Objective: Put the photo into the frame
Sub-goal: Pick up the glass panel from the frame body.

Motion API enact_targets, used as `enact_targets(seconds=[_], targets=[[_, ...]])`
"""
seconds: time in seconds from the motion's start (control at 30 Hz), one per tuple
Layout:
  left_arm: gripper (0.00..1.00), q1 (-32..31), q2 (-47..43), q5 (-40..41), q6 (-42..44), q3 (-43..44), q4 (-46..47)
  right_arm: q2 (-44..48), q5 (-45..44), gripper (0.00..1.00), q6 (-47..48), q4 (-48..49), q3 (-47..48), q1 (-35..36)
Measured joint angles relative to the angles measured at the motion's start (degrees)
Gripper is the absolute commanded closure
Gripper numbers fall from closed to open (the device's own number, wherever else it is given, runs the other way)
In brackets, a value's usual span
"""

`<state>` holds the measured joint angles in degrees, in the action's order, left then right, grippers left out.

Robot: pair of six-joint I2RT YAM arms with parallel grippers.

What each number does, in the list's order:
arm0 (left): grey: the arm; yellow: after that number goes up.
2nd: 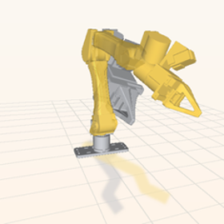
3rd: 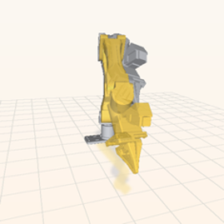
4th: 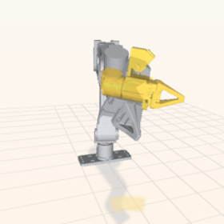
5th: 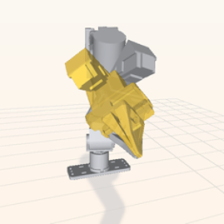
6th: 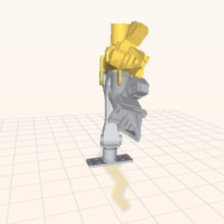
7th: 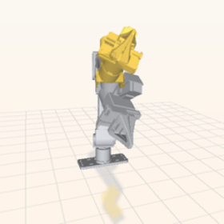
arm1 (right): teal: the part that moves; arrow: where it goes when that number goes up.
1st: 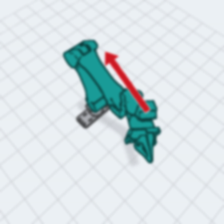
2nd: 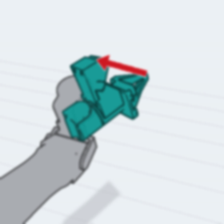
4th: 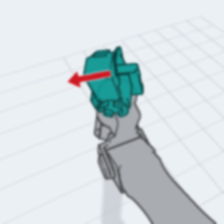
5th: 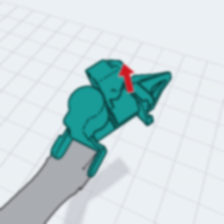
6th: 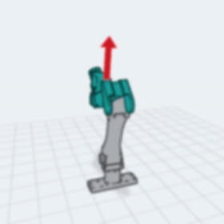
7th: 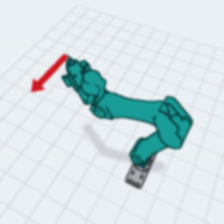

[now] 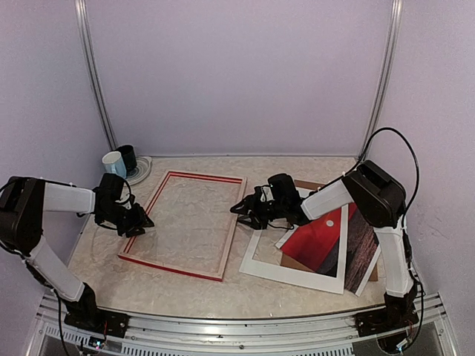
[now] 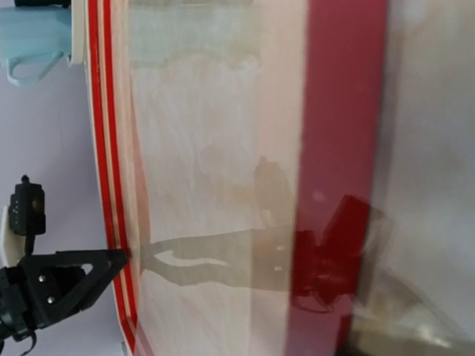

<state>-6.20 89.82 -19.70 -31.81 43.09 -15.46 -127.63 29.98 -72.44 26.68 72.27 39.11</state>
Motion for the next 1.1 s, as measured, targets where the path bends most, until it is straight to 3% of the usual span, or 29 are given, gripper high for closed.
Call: enact_targets(seconds=[0.1, 0.23, 0.57, 1.1], targets=[[0.55, 0.00, -0.02, 0.00, 0.02, 0.00, 0.00, 0.00, 0.00, 0.69, -0.35, 0.04, 0.00, 0.09], [0.55, 0.00, -0.02, 0.00, 0.07, 0.00, 0.00, 0.00, -0.04, 0.72, -0.55, 0.17, -0.02, 0.13], [0.55, 0.00, -0.02, -0.04, 0.07, 0.00, 0.04, 0.00, 0.13, 0.99, 0.81, 0.24, -0.04, 0.15], [0.51, 3.98, -2.34, -2.38, -1.42, 0.85, 0.13, 0.24, 2.75, 1.00, 2.34, 0.81, 0.07, 0.15]])
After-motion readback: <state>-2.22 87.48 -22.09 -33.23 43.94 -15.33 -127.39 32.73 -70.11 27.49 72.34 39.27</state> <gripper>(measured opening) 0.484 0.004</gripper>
